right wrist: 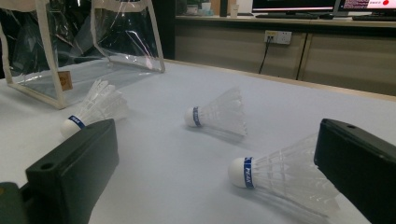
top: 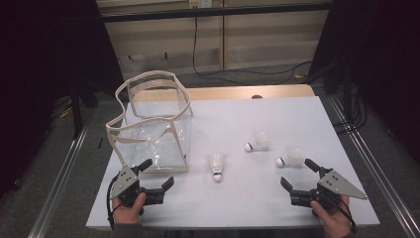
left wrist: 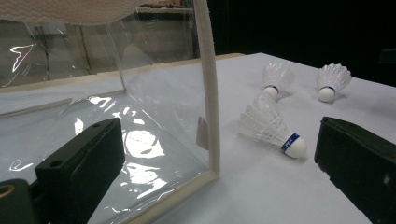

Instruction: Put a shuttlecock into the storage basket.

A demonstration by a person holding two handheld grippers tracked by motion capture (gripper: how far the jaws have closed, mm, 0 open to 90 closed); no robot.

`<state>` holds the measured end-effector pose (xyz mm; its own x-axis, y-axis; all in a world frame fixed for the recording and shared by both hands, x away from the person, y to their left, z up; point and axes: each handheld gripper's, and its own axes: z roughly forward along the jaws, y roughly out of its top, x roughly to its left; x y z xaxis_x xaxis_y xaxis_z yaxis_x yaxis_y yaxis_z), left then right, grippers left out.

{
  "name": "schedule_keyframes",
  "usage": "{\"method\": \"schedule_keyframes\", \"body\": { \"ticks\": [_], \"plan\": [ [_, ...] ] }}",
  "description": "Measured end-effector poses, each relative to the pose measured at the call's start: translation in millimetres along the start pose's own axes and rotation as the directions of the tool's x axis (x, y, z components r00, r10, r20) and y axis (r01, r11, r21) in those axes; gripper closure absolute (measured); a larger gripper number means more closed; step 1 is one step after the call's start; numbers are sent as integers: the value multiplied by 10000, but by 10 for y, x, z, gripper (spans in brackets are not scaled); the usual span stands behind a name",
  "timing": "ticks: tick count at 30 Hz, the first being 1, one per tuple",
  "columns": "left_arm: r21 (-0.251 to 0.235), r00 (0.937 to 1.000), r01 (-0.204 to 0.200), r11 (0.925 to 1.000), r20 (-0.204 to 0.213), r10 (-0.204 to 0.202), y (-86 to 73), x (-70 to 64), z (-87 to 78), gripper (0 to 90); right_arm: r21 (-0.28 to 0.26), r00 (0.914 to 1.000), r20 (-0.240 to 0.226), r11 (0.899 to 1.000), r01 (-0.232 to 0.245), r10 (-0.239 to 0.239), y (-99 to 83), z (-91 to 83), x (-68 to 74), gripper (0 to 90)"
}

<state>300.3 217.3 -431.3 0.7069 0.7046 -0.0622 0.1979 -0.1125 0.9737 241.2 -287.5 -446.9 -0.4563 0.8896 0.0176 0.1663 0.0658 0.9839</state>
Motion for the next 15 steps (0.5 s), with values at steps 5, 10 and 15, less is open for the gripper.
{"method": "schedule_keyframes", "body": {
  "ticks": [5, 10, 15],
  "plan": [
    [-69, 9999, 113, 9999, 41, -113, 8, -23, 4, 18, -41, 10000, -4, 10000, -16, 16, 0, -5, 1, 0],
    [-67, 9999, 49, 10000, 138, -48, 12, -33, 11, 18, -14, 10000, -23, 10000, -12, 12, 2, -1, 6, 0],
    [-73, 9996, 60, 10000, 258, -59, 19, -65, 33, 18, -20, 10000, -43, 10000, 90, -90, 2, 6, 8, 0]
  ]
}}
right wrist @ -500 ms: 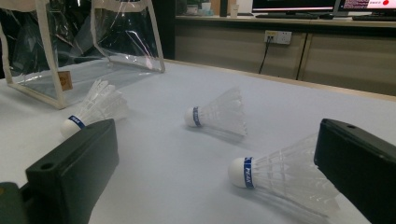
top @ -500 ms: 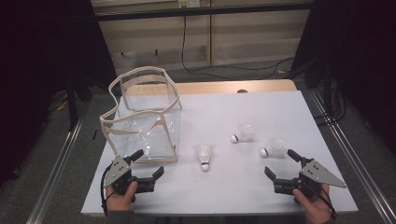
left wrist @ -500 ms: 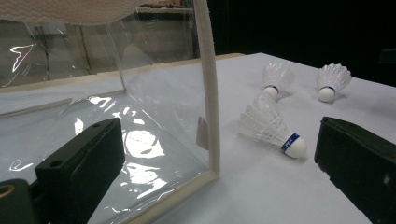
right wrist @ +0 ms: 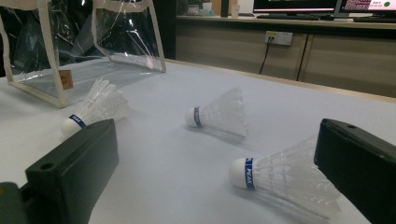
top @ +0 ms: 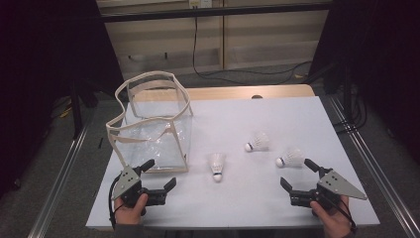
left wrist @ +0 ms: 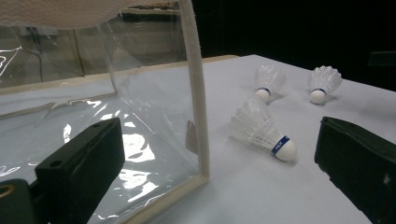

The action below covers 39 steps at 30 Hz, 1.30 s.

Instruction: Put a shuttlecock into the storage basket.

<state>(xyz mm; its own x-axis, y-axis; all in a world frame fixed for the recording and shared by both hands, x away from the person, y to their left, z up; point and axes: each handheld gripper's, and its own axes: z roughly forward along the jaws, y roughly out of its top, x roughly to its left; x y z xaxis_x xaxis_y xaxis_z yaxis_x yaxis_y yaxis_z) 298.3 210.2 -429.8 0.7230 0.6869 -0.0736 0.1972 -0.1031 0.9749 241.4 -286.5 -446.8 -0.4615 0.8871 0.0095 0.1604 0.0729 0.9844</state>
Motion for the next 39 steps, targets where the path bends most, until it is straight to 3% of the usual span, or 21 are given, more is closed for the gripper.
{"method": "schedule_keyframes", "body": {
  "ticks": [8, 11, 21, 39],
  "plan": [
    [20, 9998, 33, 10000, 180, -33, 7, -53, 38, 18, -4, 10000, -18, 10000, 1, -1, 2, 13, 6, 0],
    [-118, 9991, 229, 9997, 368, -224, 16, -88, 67, 18, 26, 10000, -20, 10000, 31, -31, -1, 15, 8, 0],
    [13, 9988, 27, 10000, 481, -27, 40, -161, 140, 18, 16, 10000, -29, 10000, 13, -13, -6, 26, -2, 0],
    [254, 9965, 103, 9996, 831, -124, 89, -327, 322, 18, -5, 9998, -123, 9999, 142, -142, 9, 15, 17, 0]
  ]
}}
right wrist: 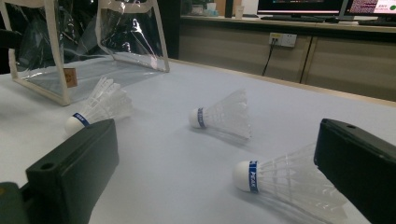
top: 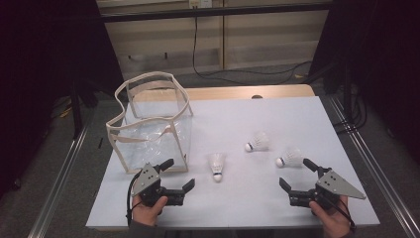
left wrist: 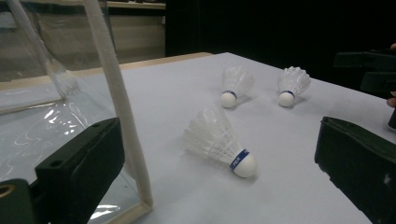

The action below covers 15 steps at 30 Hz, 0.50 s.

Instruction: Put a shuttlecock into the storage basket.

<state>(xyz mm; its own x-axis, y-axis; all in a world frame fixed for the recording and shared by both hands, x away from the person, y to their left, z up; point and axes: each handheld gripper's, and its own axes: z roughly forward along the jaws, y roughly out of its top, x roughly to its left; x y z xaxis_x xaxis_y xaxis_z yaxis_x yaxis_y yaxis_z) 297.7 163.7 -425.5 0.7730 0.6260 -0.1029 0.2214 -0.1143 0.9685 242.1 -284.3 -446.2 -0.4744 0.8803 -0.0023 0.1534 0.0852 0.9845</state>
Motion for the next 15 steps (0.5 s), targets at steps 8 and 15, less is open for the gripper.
{"method": "schedule_keyframes", "body": {
  "ticks": [8, 15],
  "plan": [
    [162, 10000, -29, 9999, 11, 28, 32, -90, 110, 18, -45, 9999, -103, 9999, 130, -130, 8, -7, 22, 0],
    [297, 10000, 13, 9996, 51, -14, 41, -158, 189, 16, 2, 9998, -115, 9998, 174, -174, 1, -4, 20, 0]
  ]
}}
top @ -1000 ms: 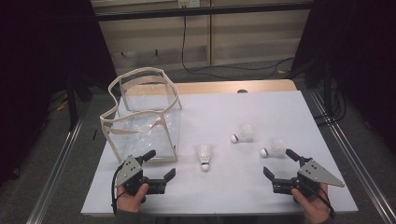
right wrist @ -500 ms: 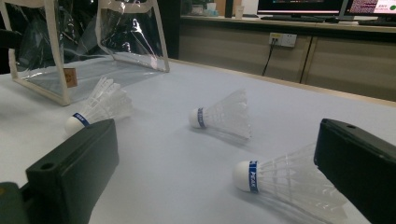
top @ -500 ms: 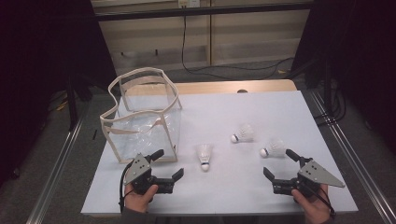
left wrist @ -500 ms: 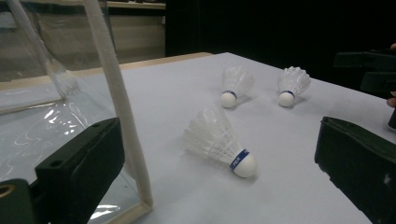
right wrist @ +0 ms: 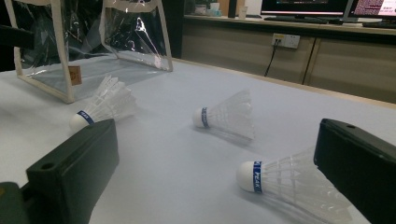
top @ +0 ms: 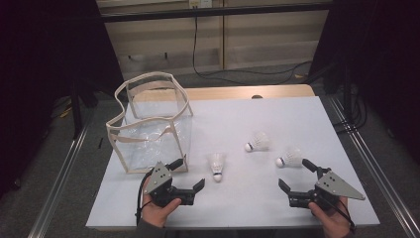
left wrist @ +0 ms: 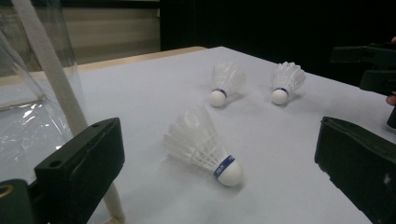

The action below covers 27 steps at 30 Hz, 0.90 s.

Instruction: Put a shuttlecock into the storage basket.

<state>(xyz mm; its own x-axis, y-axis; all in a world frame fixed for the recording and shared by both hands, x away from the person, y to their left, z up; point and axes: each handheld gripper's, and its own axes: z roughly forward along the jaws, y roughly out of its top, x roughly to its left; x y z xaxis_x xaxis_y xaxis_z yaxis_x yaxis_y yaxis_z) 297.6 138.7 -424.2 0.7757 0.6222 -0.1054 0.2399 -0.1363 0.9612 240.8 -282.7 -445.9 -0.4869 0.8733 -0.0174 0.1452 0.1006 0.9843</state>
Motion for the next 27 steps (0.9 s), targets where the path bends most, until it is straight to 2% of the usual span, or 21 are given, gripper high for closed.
{"method": "schedule_keyframes", "body": {
  "ticks": [8, 16, 24, 26, 27],
  "plan": [
    [254, 10000, 49, 9997, 31, -50, 3, -55, 85, 15, 13, 10000, -1, 10000, 30, -30, -3, 4, 2, 0],
    [459, 9995, 25, 9989, 318, -39, -8, -112, 180, 16, 10, 10000, -53, 10000, -4, 4, -6, 14, 9, 0],
    [575, 9996, 39, 9983, 295, -56, -1, -139, 235, 16, 27, 10000, -88, 10000, -15, 15, -2, 22, 12, 0],
    [610, 9995, 223, 9979, 226, -237, -4, -154, 258, 15, 31, 10000, -80, 10000, 5, -5, -1, 25, 14, 0],
    [686, 9996, 191, 9975, 212, -206, -6, -159, 270, 13, 24, 10000, -72, 10000, 35, -35, 1, 27, 15, 0]
  ]
}}
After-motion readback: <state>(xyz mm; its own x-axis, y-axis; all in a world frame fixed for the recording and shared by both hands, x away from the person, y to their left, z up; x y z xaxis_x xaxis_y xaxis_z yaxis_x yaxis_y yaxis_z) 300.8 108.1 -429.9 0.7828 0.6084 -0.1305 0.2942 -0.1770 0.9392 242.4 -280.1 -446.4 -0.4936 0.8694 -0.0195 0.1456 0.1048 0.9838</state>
